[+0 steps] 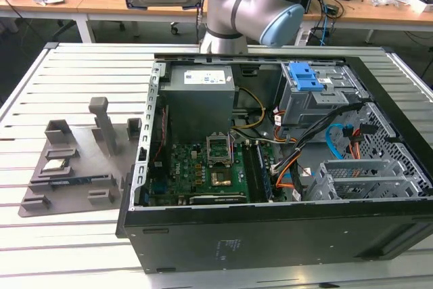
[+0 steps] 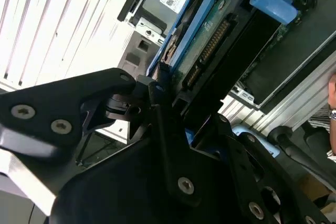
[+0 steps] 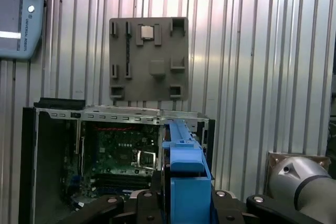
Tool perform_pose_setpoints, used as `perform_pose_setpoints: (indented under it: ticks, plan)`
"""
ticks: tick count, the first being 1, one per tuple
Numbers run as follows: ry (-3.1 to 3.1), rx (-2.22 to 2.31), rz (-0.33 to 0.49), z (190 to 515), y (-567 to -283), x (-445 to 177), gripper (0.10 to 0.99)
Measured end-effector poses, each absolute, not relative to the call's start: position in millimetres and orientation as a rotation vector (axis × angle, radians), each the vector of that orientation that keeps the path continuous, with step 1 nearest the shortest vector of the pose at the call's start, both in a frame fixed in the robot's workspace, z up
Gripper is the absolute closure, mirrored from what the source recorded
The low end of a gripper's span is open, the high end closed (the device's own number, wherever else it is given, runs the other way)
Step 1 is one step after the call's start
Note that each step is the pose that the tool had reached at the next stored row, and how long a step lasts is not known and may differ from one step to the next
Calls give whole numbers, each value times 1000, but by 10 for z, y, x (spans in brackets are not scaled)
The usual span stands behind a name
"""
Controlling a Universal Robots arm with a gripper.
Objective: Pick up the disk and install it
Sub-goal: 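Pick up the disk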
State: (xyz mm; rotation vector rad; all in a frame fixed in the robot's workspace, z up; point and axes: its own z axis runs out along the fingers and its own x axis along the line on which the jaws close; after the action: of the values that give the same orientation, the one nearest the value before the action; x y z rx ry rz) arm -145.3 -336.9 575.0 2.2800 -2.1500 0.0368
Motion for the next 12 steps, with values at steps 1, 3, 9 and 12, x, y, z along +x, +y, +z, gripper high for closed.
perform_pose_setpoints:
  ticks: [1,3,9,12]
  plan:
    - [-2150,2280,37,5750,-3369,-1303,722]
    - [-2150,2280,37,5750,-3369,-1261,722]
    - [-2150,2280,37,5751,-3368,-1103,722]
    - [-2150,2280,37,5751,-3369,-1016,722]
